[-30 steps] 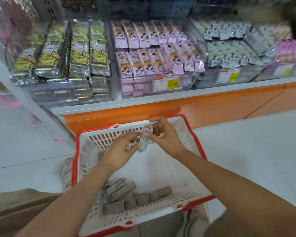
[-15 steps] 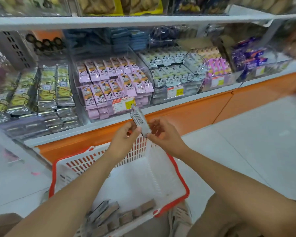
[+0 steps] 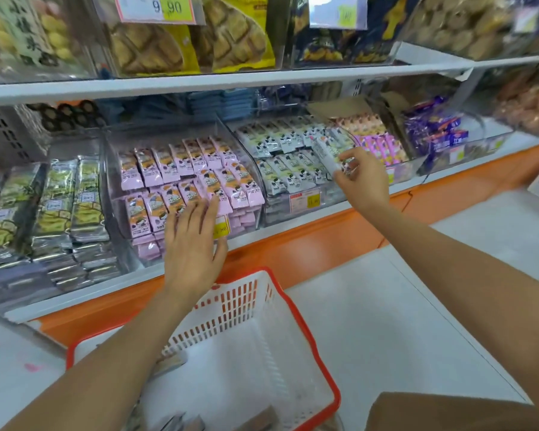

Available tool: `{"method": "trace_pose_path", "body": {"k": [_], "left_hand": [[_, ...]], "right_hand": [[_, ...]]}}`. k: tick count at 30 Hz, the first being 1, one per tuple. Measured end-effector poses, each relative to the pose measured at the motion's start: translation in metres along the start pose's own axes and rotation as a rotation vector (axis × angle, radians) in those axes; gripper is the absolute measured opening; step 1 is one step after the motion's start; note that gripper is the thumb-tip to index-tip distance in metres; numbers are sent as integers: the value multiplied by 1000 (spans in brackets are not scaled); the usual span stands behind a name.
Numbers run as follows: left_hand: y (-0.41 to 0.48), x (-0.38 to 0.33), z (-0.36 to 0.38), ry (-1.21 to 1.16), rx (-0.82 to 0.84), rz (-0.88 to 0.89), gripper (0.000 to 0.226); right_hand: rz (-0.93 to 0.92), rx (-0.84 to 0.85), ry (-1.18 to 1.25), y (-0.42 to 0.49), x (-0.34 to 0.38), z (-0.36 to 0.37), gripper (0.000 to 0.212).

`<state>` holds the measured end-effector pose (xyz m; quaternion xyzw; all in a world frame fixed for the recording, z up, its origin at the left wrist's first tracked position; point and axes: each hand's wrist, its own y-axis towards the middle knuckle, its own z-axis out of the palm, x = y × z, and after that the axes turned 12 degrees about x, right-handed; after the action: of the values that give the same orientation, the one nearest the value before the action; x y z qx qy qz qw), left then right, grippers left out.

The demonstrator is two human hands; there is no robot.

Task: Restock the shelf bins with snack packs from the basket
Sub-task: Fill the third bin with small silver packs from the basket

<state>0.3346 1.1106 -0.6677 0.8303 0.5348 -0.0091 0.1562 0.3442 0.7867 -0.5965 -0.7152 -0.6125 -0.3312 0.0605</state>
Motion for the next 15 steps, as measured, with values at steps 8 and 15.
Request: {"method": "trace_pose_path", "body": {"k": [8,15], "left_hand": [[2,5,6,26,10,39,64],[-6,10,2,-30,-31,102,65]], "right_hand": [[64,-24,-238,36,-8,18,29],[-47,-54,-171,14,14,18,32]]}}
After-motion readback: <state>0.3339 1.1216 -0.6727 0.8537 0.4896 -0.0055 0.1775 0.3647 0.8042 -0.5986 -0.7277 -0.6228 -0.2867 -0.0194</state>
